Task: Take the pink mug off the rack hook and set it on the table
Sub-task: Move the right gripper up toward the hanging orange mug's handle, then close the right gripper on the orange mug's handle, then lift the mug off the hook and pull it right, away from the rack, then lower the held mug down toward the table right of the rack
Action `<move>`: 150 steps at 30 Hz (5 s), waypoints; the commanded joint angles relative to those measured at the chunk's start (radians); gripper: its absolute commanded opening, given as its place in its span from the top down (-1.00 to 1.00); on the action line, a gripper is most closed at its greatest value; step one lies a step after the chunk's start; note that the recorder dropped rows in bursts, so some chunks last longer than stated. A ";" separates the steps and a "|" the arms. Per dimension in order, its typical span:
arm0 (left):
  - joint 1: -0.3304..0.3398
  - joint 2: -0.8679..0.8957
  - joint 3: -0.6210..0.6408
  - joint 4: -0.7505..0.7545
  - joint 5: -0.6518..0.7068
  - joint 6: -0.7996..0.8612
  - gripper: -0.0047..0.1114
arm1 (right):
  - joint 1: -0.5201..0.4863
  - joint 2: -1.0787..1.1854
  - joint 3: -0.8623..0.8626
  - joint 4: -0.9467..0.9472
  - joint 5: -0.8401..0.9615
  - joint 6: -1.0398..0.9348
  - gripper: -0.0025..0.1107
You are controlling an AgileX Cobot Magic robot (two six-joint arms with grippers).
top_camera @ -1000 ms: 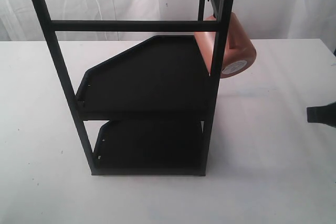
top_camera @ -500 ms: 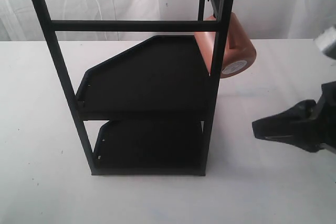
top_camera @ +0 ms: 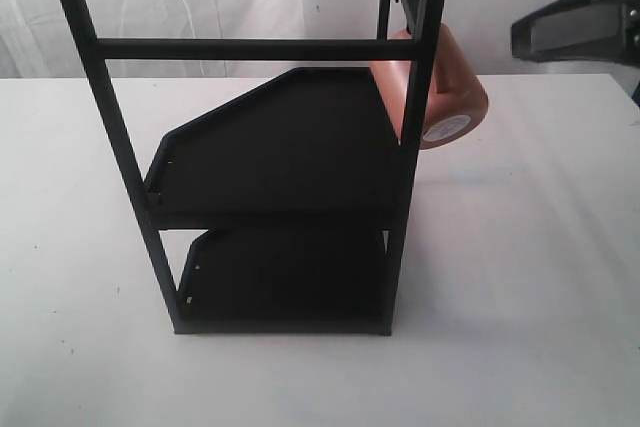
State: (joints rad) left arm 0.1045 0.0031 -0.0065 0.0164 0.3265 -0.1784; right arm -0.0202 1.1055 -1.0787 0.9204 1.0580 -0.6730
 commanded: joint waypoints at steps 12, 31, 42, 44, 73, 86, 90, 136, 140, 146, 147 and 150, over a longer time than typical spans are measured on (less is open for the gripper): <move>-0.007 -0.003 0.007 -0.004 0.006 0.000 0.92 | 0.082 0.161 -0.047 0.115 -0.073 -0.294 0.65; -0.007 -0.003 0.007 -0.004 0.006 0.000 0.92 | 0.114 0.269 -0.047 0.100 -0.199 -0.290 0.40; -0.007 -0.003 0.007 -0.004 0.006 0.000 0.92 | 0.114 0.321 -0.047 0.127 -0.201 -0.321 0.40; -0.007 -0.003 0.007 -0.004 0.006 0.000 0.92 | 0.114 0.329 -0.047 0.129 -0.201 -0.321 0.40; -0.007 -0.003 0.007 -0.004 0.006 0.000 0.92 | 0.114 0.331 -0.047 0.091 -0.201 -0.319 0.96; -0.007 -0.003 0.007 -0.004 0.006 0.000 0.92 | 0.114 0.258 -0.047 0.091 -0.190 -0.319 0.96; -0.007 -0.003 0.007 -0.004 0.006 0.000 0.92 | 0.114 0.237 -0.047 0.091 -0.177 -0.319 0.96; -0.007 -0.003 0.007 -0.004 0.006 0.000 0.92 | 0.114 -0.166 0.418 -0.289 -0.731 -0.089 0.96; -0.007 -0.003 0.007 -0.004 0.006 0.000 0.92 | 0.114 -0.166 0.482 -0.279 -0.853 -0.084 0.96; -0.007 -0.003 0.007 -0.004 0.006 0.000 0.92 | 0.114 -0.166 0.526 -0.264 -0.907 -0.084 0.96; -0.007 -0.003 0.007 -0.004 0.006 0.000 0.92 | 0.114 -0.166 0.531 -0.264 -0.907 -0.084 0.96; -0.007 -0.003 0.007 -0.004 0.006 0.000 0.92 | 0.118 -0.166 0.545 -0.264 -0.907 -0.084 0.96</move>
State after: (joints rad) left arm 0.1045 0.0031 -0.0065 0.0164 0.3265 -0.1784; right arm 0.0961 0.9480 -0.5448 0.6521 0.1827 -0.7507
